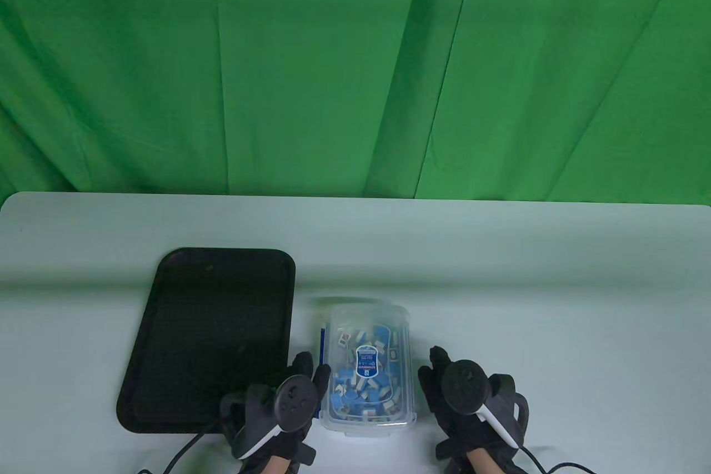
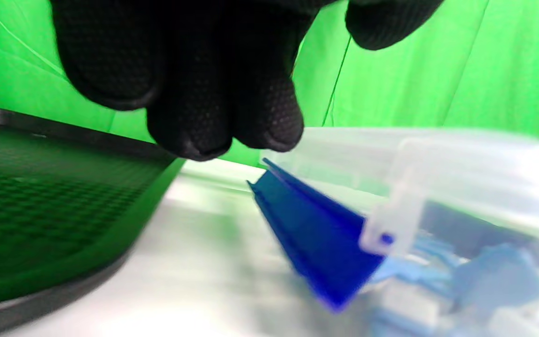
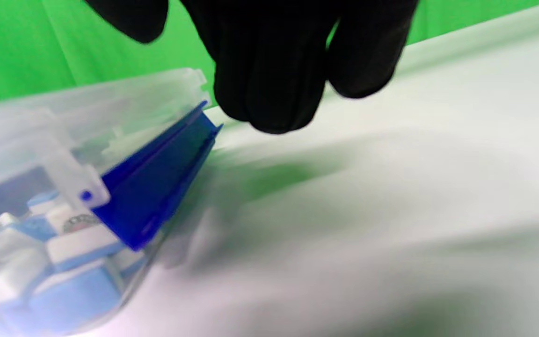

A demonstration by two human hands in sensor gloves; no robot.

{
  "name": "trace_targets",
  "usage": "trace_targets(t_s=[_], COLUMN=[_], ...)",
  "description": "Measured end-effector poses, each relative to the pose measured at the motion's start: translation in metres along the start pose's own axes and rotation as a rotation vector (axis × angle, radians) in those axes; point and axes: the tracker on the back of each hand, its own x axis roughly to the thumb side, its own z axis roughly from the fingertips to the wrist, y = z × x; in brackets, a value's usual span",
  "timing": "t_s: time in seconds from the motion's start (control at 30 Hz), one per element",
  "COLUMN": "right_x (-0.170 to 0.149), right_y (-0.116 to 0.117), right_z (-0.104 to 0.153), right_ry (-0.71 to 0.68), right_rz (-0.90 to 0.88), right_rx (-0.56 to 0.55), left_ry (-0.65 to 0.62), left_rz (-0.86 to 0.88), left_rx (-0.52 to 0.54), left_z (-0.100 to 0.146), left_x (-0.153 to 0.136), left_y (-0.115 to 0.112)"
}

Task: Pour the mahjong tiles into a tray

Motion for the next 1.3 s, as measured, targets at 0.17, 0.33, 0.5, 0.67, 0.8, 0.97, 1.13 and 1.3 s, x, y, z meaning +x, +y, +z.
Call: trace_targets(t_s=[0.17,0.33,0.5,0.67,0.8,0.97,1.13,1.3], right_x=[0.019,0.022,0.018,0.023,0.028,0.031,0.036,0.037], right_y=[-0.007,0.014,0.027,0.03,0.031,0.03,0.03,0.031], right_z=[-0.016,-0.029,-0.024,-0.02,-0.017,-0.016,-0.013,-0.012], right_ry=[0.05,0.052,0.02,0.017,0.03,0.037,0.04,0.038], right_rz=[0.03,-0.035,-0.077,-0.015,0.043,0.062,0.114,0.105], right_rx=[0.097,0.147,0.059,0.019,0.004,0.001,-0.013,-0.017], left_ry=[0.043,0.216,0.165,0.151,0.15,0.148,0.146,0.149], left_rz=[0.004,-0.022,0.034,0.069,0.052,0.038,-0.005,-0.018], left_rx=[-0.092,-0.258,-0.25,-0.224,-0.209,-0.2,-0.183,-0.181], left_z=[-0.023,-0.034,-0.029,-0.024,-0.024,-0.024,-0.024,-0.025], left_x=[0.018,0.022,0.014,0.01,0.011,0.012,0.013,0.012], left_y=[0.003,-0.008,-0.029,-0.032,-0.032,-0.031,-0.029,-0.028])
